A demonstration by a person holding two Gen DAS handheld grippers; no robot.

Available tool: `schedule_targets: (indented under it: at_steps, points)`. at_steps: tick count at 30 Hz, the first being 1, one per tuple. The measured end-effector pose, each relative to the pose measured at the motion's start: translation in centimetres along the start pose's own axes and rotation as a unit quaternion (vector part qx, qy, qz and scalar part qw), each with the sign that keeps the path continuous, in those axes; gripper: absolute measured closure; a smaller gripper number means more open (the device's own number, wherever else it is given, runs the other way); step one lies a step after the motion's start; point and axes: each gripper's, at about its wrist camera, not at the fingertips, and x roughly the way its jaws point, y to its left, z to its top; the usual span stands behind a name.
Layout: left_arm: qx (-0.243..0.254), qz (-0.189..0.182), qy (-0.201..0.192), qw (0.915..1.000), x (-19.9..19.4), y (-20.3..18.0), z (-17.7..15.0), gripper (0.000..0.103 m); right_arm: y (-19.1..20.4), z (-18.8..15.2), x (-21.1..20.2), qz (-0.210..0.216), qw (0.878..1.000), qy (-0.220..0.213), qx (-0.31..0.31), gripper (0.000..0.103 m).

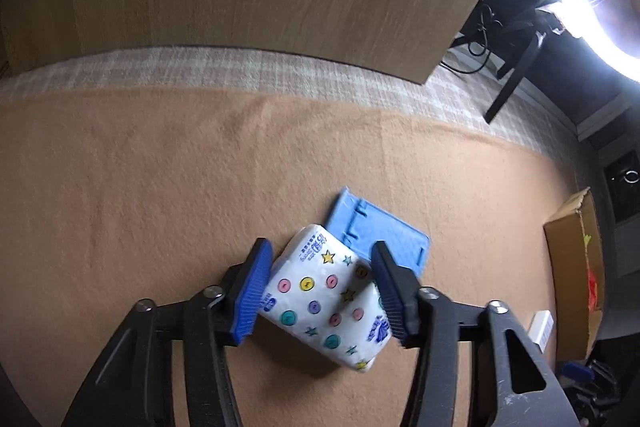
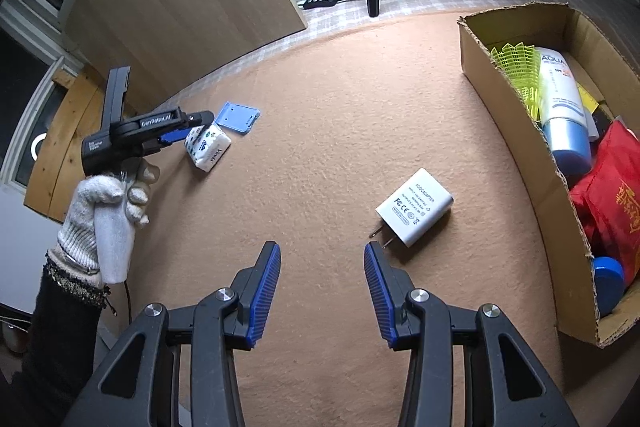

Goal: Organize objects
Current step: 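Grasp the tissue pack with the left tool and lift it, then grip the tissue pack with the right tool while the left tool opens and releases it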

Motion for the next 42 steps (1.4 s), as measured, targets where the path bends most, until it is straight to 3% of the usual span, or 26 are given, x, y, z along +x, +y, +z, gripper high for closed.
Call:
schedule_targets:
  at_steps: [6, 25, 28, 35, 42]
  points:
    - [0.007, -0.015, -0.002, 0.9999, -0.4, -1.6, -3.0, 0.052, 0.5, 0.2, 0.5, 0.011, 1.000, 0.006, -0.012, 0.063]
    - [0.013, -0.064, 0.013, 0.9978, -2.1, -11.0, -16.9, 0.050, -0.7, -0.9, 1.1, 0.051, 0.998, 0.025, -0.004, 0.063]
    - [0.028, -0.067, 0.020, 0.9971, -2.8, -11.6, -18.3, 0.043, -0.7, -1.5, 1.4, 0.057, 0.998, 0.034, -0.002, 0.063]
    - [0.060, -0.080, 0.032, 0.9945, -3.8, -12.9, -21.3, 0.043, 0.1, -2.8, 2.8, 0.076, 0.995, 0.060, 0.000, 0.063]
    - [0.090, -0.081, 0.034, 0.9920, -4.4, -13.6, -22.1, 0.043, 1.6, -3.5, 3.8, 0.086, 0.993, 0.084, -0.017, 0.063]
